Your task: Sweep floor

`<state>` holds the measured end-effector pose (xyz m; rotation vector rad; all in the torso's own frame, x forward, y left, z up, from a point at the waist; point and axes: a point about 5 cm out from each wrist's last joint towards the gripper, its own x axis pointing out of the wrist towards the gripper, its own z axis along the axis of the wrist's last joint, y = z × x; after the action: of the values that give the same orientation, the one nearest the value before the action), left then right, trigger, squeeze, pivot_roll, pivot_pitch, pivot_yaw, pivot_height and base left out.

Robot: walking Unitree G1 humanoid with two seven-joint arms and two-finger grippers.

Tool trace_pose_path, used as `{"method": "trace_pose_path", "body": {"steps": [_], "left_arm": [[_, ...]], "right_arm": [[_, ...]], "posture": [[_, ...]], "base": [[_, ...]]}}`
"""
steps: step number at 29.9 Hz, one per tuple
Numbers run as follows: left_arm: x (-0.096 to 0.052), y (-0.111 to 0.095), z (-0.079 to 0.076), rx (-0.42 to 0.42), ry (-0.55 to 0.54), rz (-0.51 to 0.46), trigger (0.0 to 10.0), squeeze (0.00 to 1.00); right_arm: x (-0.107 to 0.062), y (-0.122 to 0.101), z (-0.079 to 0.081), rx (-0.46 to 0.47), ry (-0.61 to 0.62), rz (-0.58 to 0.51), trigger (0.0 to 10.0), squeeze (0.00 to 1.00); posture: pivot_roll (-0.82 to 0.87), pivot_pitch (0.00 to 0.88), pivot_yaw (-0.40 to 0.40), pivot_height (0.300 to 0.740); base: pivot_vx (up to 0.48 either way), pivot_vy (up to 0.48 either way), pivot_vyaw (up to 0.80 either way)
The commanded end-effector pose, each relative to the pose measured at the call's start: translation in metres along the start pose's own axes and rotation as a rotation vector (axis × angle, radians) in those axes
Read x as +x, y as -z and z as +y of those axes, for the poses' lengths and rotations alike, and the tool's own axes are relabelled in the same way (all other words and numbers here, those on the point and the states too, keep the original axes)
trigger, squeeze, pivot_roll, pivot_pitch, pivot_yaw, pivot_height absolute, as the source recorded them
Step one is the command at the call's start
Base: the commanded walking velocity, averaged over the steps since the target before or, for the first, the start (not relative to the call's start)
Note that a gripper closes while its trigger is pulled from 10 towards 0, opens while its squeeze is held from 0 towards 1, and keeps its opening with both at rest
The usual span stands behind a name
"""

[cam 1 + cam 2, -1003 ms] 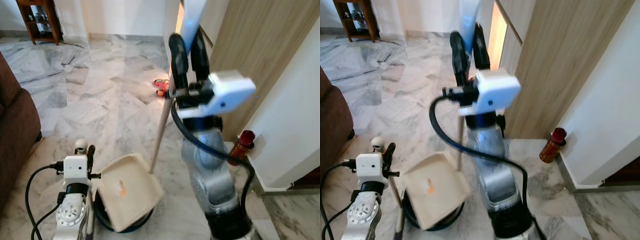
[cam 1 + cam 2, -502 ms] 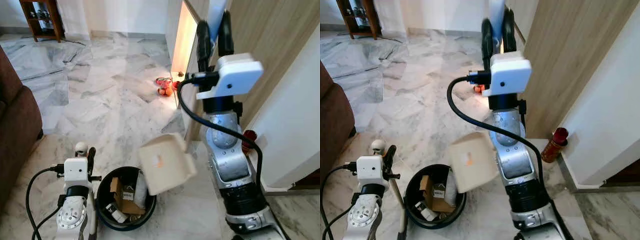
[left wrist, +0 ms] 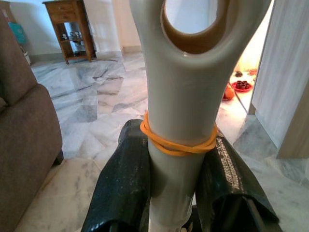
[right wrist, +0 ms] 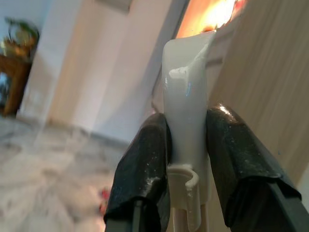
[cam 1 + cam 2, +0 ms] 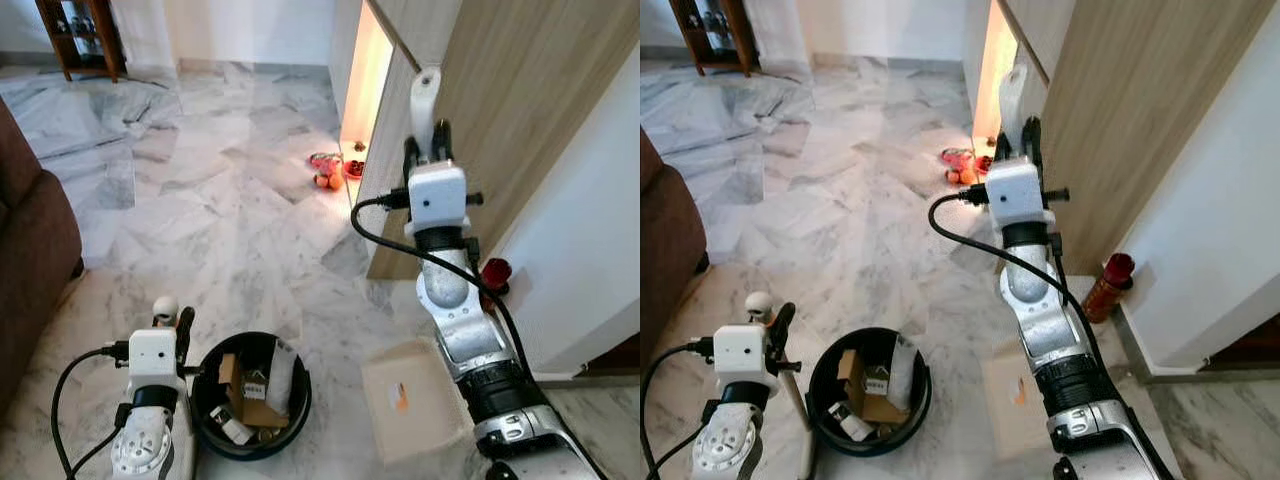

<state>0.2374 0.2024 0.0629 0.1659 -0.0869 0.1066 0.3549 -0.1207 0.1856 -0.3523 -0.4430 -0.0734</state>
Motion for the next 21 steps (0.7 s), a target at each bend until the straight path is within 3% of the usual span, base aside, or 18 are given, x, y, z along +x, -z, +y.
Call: {"method": "trace_pose_path", "body": {"steps": [1, 11, 21], "left_arm": [[-0.001, -0.007, -0.008, -0.034, 0.027, -0.032, 10.0, 0.0], [-0.008, -0.005, -0.012, -0.046, 0.044, -0.016, 10.0, 0.0], [-0.013, 0.0, -0.015, -0.056, 0.058, 0.006, 10.0, 0.0]], "right_arm": [[0.002, 0.002, -0.003, -0.005, 0.02, -0.016, 10.0, 0.0], [-0.013, 0.041, -0.001, 0.037, 0.054, 0.143, 10.0, 0.0], [-0.03, 0.065, 0.003, 0.112, 0.062, 0.276, 10.0, 0.0]], "posture": [[0.03, 0.061, -0.133, 0.74], [0.04, 0.048, -0.133, 0.74], [0.06, 0.027, -0.131, 0.74]], "base": [[0.0, 0.0, 0.0], [0.0, 0.0, 0.0], [0.0, 0.0, 0.0]]}}
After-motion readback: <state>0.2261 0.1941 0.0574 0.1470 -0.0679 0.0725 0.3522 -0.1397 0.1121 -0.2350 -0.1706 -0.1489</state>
